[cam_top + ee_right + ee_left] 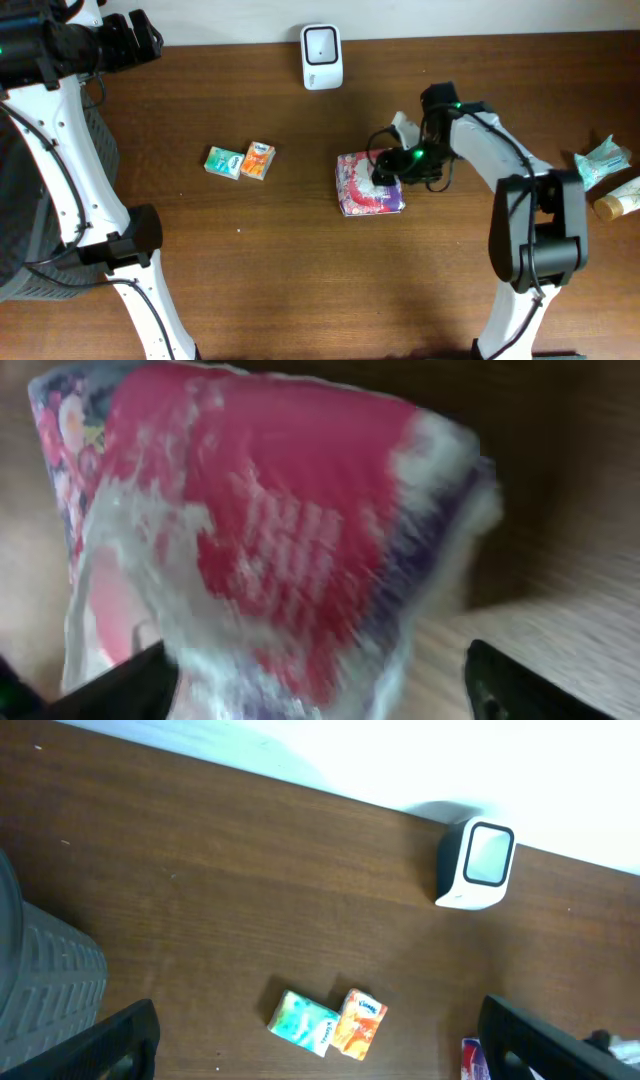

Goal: Scan the item barcode
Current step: 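Carry the red pouch right and release it at the right edge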

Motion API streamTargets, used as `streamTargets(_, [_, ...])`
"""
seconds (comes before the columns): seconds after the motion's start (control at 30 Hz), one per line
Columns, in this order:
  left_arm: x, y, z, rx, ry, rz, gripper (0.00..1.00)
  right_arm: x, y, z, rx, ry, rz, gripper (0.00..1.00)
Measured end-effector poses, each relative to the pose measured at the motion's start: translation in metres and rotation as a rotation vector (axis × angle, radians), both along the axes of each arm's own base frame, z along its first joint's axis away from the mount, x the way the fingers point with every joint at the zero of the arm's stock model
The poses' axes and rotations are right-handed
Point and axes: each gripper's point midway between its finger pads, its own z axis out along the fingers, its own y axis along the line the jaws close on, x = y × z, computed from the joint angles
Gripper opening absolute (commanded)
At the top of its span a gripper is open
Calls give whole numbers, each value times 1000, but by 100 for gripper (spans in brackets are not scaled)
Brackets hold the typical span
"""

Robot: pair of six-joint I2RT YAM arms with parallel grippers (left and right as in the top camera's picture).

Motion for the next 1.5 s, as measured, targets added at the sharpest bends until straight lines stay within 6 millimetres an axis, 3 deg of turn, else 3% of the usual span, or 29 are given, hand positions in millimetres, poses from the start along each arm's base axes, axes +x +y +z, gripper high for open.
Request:
streamTargets(0.03, [0,0,0,0,0,0,99,-4,7,-2,13,9,8,4])
streamTargets(0.2, [0,0,0,0,0,0,99,9,33,4,75,-14,-46,4])
streamTargets(0.3, [0,0,0,0,0,0,99,45,47,26,160,-86,-122,4])
streamTargets(0.33, [0,0,0,-1,2,0,99,85,57,57,227,-220,-147,4])
streamTargets(0.37, [0,0,0,0,2,0,99,130,67,106,313,-419,-164,4])
streamTargets(0.4, [0,0,0,0,1,0,99,164,71,144,371,-606,-188,4])
streamTargets(0.47, [0,0,0,0,1,0,99,196,62,179,387,-764,-299,4])
streamTargets(0.6, [0,0,0,-1,2,0,99,237,54,228,459,-1037,-458,4])
streamTargets(0.67, [0,0,-1,0,2,0,99,248,67,208,484,-1047,-489,4])
streamTargets(0.8, [0,0,0,0,1,0,99,260,101,135,462,-1002,-520,4])
streamTargets(0.9, [0,0,0,0,1,0,99,260,106,136,445,-1008,-540,4])
streamTargets(1.0, [0,0,0,0,1,0,99,264,97,138,455,-1000,-557,4])
streamTargets(1.13, [0,0,0,0,1,0,99,264,104,170,557,-988,-492,4])
streamTargets(1.17, [0,0,0,0,1,0,99,263,98,166,535,-945,-498,4])
streamTargets(1.23, [0,0,0,0,0,0,99,266,46,169,460,-873,-570,4])
streamTargets(1.3, [0,0,0,0,0,0,99,261,-58,189,365,-775,-756,4])
streamTargets(1.37, [0,0,-1,0,2,0,99,248,-134,197,322,-700,-920,4])
streamTargets(1.43, [0,0,-1,-1,2,0,99,204,-248,155,209,-465,-1194,4])
streamTargets(1.5, [0,0,-1,0,2,0,99,147,-315,114,89,-245,-1388,4])
